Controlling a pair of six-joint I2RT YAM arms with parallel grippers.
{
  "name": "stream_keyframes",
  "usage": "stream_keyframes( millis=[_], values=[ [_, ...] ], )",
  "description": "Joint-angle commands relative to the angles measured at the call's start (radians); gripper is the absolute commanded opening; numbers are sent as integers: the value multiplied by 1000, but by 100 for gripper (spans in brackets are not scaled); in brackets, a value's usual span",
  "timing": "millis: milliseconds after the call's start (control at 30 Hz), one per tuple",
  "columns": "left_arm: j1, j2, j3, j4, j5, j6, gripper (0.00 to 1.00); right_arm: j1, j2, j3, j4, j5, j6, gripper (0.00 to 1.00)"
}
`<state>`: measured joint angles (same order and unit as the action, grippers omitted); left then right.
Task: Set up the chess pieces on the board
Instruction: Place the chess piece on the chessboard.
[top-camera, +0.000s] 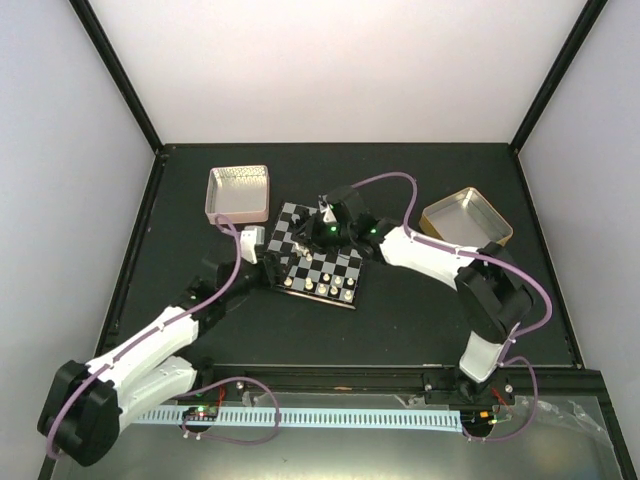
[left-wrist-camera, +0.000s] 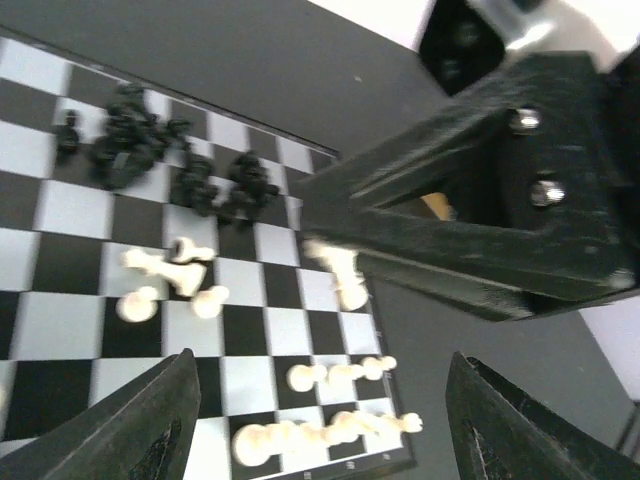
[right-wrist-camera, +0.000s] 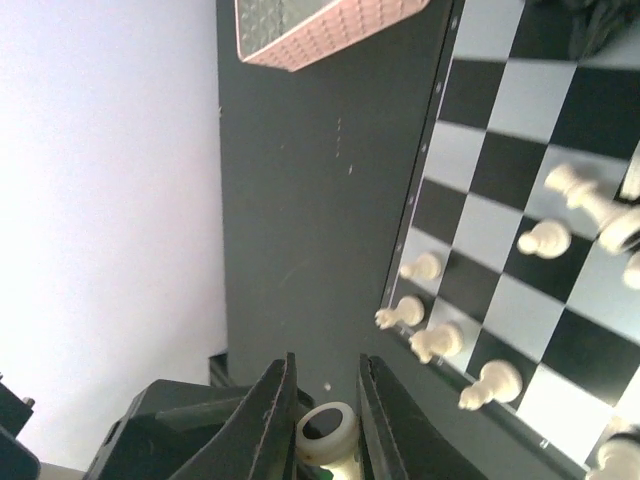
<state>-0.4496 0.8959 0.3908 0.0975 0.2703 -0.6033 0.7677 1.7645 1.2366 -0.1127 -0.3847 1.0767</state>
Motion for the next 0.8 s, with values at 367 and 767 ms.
stream_keyframes(
  millis=[367,767],
  values=[
    [-118,109,-14,263,-98,-48,40,-4,-87,-136,239,-124,266,16],
    [-121,93,-1,252,-113,-40,25,-6,-95,-149,234,-119,247,16]
  ],
)
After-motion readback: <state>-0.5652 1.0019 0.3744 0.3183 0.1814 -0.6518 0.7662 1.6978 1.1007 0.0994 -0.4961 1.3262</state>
